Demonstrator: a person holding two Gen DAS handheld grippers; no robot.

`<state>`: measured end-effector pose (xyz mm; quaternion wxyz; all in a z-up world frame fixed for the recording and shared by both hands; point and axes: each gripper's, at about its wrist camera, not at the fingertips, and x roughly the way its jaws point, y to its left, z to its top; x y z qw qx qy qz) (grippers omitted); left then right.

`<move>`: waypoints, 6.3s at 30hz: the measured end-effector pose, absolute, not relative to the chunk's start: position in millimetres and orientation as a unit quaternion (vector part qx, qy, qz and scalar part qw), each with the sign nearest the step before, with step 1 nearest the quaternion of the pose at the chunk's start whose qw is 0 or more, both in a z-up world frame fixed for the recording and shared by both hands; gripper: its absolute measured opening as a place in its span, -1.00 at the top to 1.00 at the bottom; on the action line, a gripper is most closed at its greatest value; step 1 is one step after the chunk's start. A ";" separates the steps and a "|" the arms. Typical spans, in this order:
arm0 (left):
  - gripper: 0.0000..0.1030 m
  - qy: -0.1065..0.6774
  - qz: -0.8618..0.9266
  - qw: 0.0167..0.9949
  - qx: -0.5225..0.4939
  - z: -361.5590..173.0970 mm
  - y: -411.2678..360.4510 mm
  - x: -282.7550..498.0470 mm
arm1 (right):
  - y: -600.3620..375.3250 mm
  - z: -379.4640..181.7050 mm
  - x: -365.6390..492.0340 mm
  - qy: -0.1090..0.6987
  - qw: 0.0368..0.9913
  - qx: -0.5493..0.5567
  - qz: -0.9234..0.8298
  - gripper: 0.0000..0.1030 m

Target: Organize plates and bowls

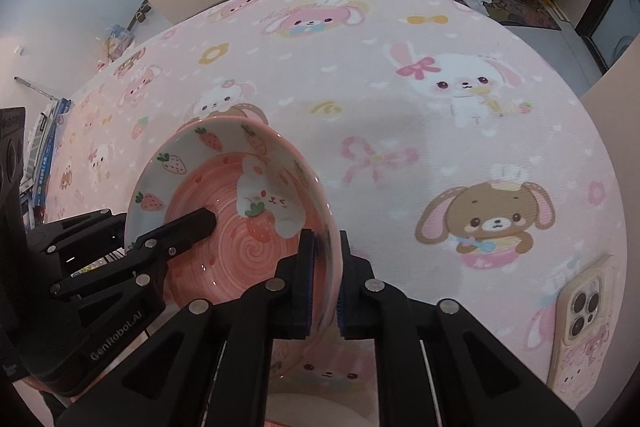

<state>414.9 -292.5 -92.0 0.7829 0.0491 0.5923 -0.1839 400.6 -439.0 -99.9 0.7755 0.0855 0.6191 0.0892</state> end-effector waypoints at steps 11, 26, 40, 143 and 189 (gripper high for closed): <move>0.75 0.559 -0.184 0.808 0.041 -49.8 -296.8 406.2 | -449.3 -64.7 385.7 0.592 0.794 0.108 0.082 0.84; 0.76 0.477 -0.212 0.850 0.066 26.7 -307.5 329.2 | -461.0 18.1 325.1 0.527 0.838 0.095 0.102 0.85; 0.75 0.508 -0.236 0.825 0.077 -7.1 -321.8 266.3 | -475.7 -5.9 267.2 0.549 0.826 0.091 0.089 0.84; -0.66 0.345 -0.277 0.888 0.124 38.5 -304.2 155.5 | -507.6 4.5 153.7 0.523 0.841 0.089 0.108 0.59; 0.55 0.515 -0.306 0.793 0.111 -76.8 -351.2 137.6 | -513.9 -74.6 105.0 0.545 0.832 0.057 0.083 0.69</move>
